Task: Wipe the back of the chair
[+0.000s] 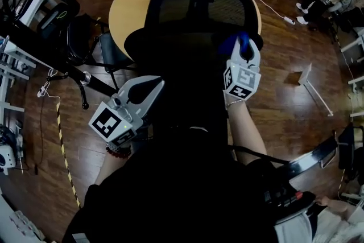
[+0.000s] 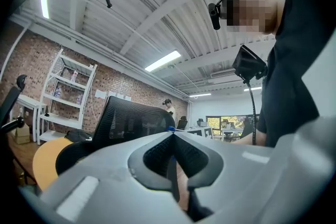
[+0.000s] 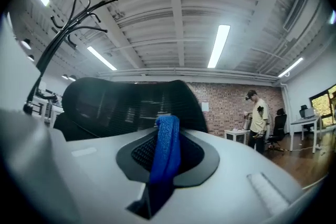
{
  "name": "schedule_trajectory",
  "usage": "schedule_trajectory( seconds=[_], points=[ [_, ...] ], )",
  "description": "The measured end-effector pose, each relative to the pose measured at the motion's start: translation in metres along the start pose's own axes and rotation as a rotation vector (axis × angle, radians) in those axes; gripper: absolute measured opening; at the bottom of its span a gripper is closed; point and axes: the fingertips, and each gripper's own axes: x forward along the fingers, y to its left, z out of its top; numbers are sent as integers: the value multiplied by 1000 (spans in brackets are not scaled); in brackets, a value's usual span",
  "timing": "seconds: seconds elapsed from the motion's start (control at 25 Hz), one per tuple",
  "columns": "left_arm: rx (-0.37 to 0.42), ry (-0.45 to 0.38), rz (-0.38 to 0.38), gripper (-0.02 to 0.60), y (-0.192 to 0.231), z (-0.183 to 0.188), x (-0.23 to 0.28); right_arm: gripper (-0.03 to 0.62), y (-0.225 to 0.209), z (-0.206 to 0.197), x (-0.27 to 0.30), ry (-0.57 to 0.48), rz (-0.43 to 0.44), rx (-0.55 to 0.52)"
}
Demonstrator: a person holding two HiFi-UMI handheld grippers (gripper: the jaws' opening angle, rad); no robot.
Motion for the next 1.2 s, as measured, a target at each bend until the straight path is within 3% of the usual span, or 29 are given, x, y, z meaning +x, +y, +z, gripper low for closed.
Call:
schedule_trajectory(
  seconds=[0.2, 0.52, 0.96, 1.2],
  points=[
    [7, 11, 8, 6, -1, -1, 0, 35, 43, -1, 21, 11, 52, 22],
    [9, 12, 15, 6, -7, -3, 3, 37, 85, -3, 31, 40, 231, 79],
    [7, 14, 12, 6, -11, -7, 4, 37, 203, 11, 26, 34, 566, -83],
    [19, 22, 29, 6, -3, -13, -8, 37, 260, 20, 18, -9, 680, -32]
  ],
)
